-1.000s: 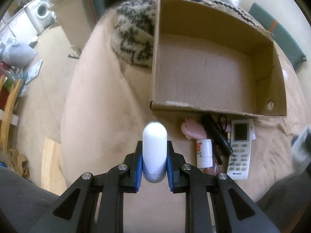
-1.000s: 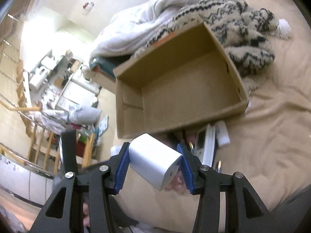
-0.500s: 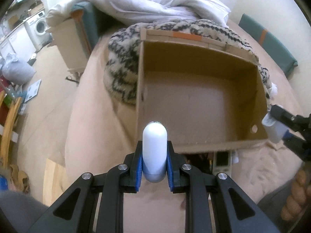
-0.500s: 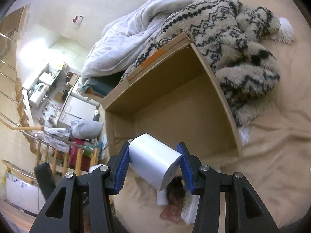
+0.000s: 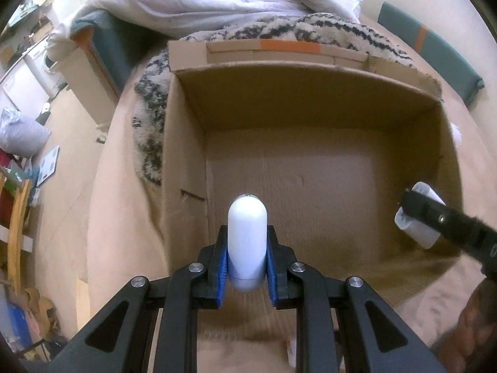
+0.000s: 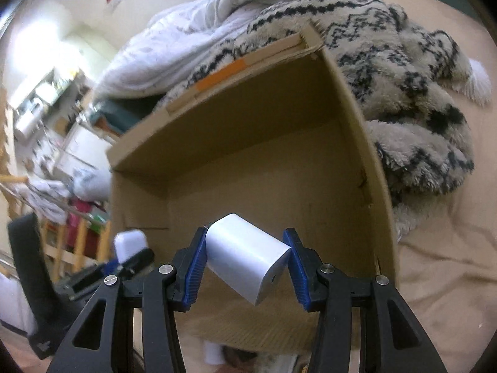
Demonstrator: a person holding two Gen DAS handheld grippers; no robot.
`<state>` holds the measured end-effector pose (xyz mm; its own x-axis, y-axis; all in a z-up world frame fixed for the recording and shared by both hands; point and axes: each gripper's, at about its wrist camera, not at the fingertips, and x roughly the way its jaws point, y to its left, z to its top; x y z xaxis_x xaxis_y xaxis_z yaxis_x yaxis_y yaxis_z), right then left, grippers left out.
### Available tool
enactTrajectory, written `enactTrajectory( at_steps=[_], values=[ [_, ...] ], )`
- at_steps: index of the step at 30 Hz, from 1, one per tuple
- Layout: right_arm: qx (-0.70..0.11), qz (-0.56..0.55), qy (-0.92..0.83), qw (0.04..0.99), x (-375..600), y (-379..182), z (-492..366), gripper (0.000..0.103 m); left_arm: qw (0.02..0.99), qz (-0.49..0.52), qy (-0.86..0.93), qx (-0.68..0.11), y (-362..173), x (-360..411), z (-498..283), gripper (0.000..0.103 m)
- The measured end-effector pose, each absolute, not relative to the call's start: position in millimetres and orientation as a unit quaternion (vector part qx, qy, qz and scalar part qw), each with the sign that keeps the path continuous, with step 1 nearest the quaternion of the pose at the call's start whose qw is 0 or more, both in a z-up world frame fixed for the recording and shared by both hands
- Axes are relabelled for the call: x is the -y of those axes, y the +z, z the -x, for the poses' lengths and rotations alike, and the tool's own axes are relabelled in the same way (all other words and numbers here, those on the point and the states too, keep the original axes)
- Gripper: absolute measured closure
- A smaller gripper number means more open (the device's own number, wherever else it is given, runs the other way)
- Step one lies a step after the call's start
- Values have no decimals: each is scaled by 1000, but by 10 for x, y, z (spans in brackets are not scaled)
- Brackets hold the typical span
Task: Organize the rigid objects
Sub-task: 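Carry the earbud case and charger into the box and open both tools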
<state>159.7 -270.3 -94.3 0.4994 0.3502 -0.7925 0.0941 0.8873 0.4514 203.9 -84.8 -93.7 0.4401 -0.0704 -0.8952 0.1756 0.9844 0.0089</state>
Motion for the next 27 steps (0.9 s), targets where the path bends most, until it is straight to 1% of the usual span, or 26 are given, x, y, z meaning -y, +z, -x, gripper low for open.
enactTrajectory(
  at_steps=[4, 7, 27],
  values=[
    [-518, -210, 70, 826, 2657, -1093, -1634, 52, 844, -65, -66, -528, -1087, 866, -2068, 84],
    [-524, -200, 62, 825, 2621, -1156, -1603, 52, 853, -94, -68, -509, -1086, 923, -2055, 84],
    [-553, -168, 46, 815, 2478, -1296, -1706, 51, 859, -112, -60, -497, -1124, 975, -1997, 84]
  ],
)
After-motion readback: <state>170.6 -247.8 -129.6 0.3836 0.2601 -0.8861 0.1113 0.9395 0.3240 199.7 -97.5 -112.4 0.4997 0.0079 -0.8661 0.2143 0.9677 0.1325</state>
